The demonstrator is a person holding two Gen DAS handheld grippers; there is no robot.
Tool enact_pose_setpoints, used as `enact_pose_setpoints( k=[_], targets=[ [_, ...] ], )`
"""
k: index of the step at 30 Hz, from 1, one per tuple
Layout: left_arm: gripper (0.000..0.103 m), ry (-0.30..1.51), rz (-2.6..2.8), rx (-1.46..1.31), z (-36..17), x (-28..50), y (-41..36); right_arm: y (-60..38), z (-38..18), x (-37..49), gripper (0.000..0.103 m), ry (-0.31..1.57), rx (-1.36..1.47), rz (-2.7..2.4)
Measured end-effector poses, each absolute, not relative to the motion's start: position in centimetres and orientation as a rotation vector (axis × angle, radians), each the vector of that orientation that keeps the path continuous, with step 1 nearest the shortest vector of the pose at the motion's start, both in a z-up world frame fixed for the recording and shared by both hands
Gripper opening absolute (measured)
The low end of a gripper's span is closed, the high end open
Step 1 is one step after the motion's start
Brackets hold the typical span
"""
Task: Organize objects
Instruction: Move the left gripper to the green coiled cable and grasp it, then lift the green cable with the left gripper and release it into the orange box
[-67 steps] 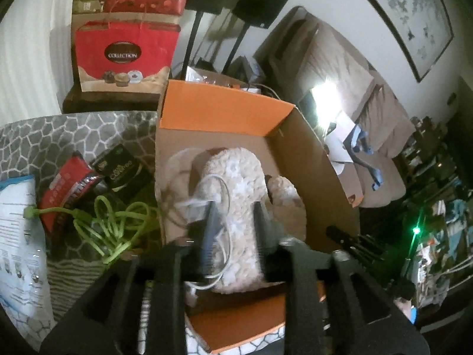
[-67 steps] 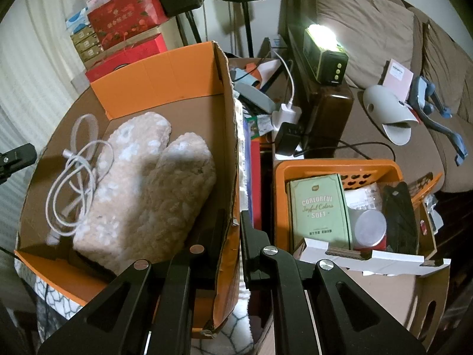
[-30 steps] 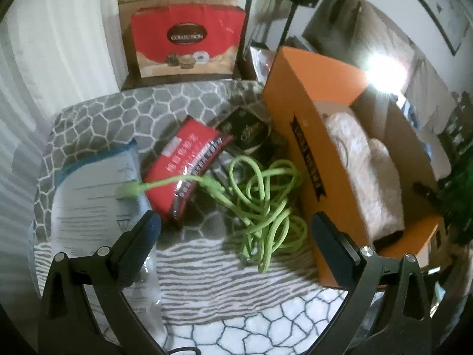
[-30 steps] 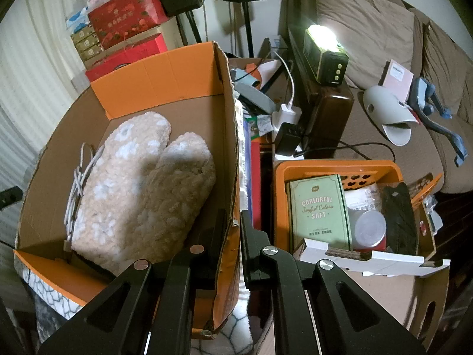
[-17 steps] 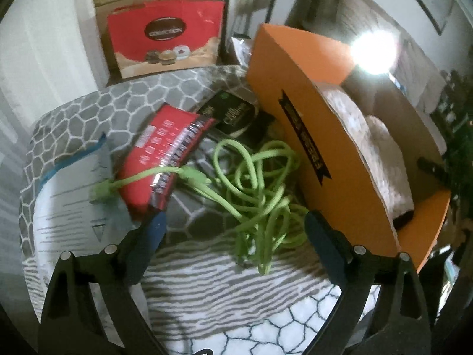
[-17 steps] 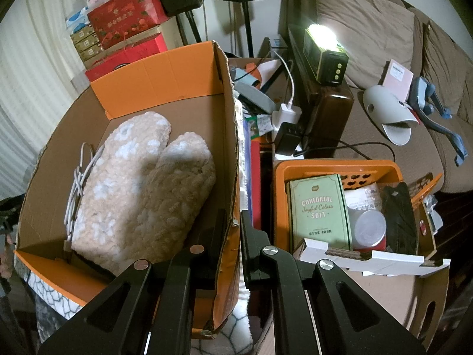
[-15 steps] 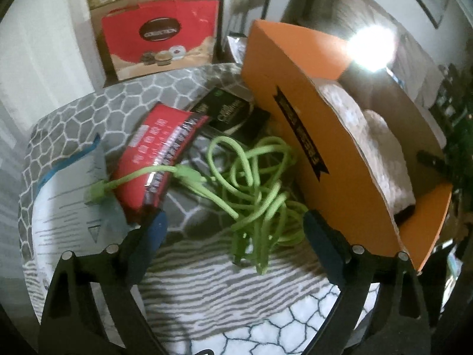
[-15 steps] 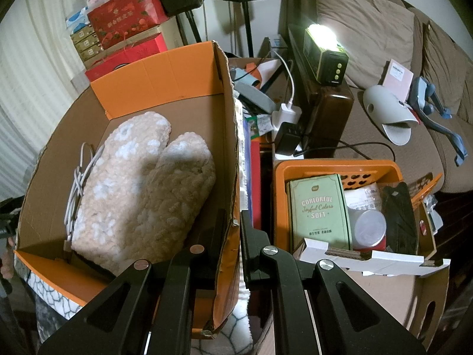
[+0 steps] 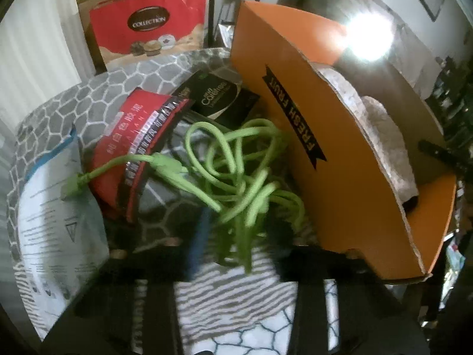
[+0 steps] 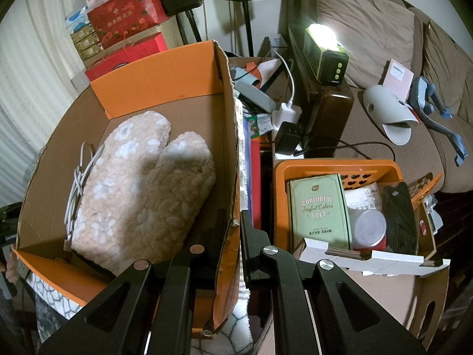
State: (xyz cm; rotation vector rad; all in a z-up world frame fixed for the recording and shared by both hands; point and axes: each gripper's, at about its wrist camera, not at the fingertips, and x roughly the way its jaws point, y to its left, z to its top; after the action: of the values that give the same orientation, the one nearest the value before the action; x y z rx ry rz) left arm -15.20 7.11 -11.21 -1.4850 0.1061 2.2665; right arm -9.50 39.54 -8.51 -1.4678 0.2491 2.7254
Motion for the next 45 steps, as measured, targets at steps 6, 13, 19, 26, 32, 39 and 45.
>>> enact_pose_setpoints(
  k=[6, 13, 19, 26, 32, 39, 45],
  targets=[
    [0.012, 0.01, 2.272, -1.489, -10.4, -15.3, 5.8, 39.5, -8.5, -9.5, 0.008, 0.251, -1.467, 2.726],
    [0.011, -0.12, 2.314, -1.467, -8.4, -16.0, 3.8, 39.5, -8.5, -9.5, 0.008, 0.25, -1.468, 2.725],
    [0.011, -0.229, 2.344, -1.38, -5.0, -15.9, 2.6, 39.5, -8.5, -9.5, 0.008, 0.249, -1.468, 2.725],
    [0.011, -0.275, 2.355, -1.267, -1.1, -15.9, 3.8, 39.6, -8.5, -9.5, 0.008, 0.25, -1.468, 2.725],
    [0.011, -0.257, 2.354, -1.226, 0.6, -15.4, 5.7, 39.6, -8.5, -9.5, 0.008, 0.249, -1.469, 2.725],
    [0.011, -0.233, 2.322, -1.212, 1.0, -15.3, 9.1, 39.6, -8.5, -9.5, 0.008, 0.249, -1.468, 2.725],
    [0.011, -0.226, 2.271, -1.207, 0.9, -15.1, 12.3, 39.6, -8.5, -9.5, 0.008, 0.249, -1.469, 2.725]
  ],
)
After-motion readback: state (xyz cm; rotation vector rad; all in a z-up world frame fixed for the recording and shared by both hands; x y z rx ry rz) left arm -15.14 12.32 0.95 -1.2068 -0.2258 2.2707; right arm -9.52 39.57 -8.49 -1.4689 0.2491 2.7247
